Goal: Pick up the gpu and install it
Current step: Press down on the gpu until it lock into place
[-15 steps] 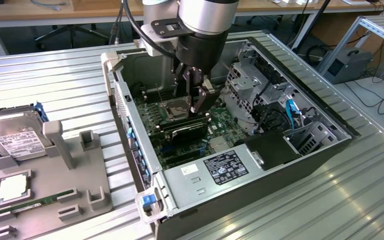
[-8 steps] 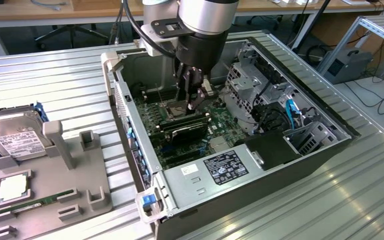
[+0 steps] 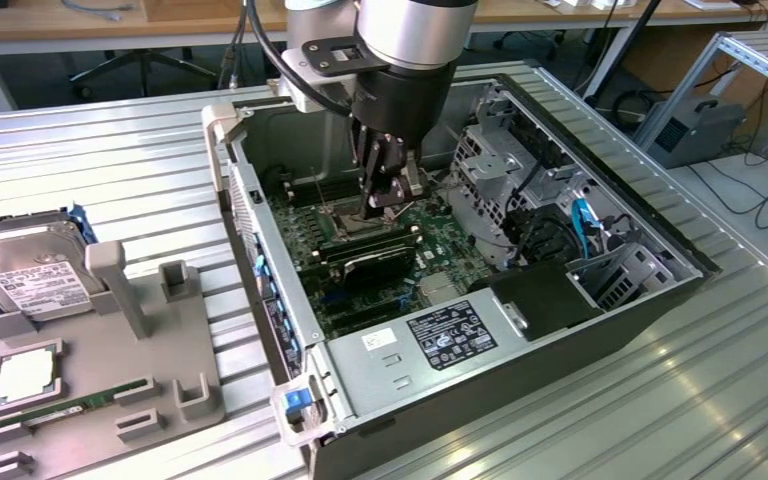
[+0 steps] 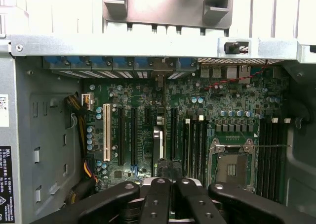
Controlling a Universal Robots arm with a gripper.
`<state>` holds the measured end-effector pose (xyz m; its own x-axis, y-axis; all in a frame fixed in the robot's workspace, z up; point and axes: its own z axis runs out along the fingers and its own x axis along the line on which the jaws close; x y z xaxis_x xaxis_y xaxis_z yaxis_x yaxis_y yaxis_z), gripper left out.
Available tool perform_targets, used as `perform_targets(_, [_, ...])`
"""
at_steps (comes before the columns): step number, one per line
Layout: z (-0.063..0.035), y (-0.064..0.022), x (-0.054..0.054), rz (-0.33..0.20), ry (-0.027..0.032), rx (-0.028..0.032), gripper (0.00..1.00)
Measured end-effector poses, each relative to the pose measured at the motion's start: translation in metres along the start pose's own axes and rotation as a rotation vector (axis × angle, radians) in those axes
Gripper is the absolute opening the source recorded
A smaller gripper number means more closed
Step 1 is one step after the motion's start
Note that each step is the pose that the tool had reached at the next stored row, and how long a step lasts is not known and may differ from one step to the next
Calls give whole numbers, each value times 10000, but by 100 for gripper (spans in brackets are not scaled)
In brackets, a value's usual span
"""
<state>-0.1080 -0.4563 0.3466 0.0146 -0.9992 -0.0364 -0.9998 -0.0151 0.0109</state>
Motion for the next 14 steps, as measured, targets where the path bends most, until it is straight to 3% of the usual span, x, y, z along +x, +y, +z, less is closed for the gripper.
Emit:
perform_targets(10, [0, -46, -3, 1, 0, 0, 11])
perform_targets(12, [48, -48, -5, -1, 0, 0, 11])
perform_targets(14, [161, -48, -9, 0, 1, 0, 11])
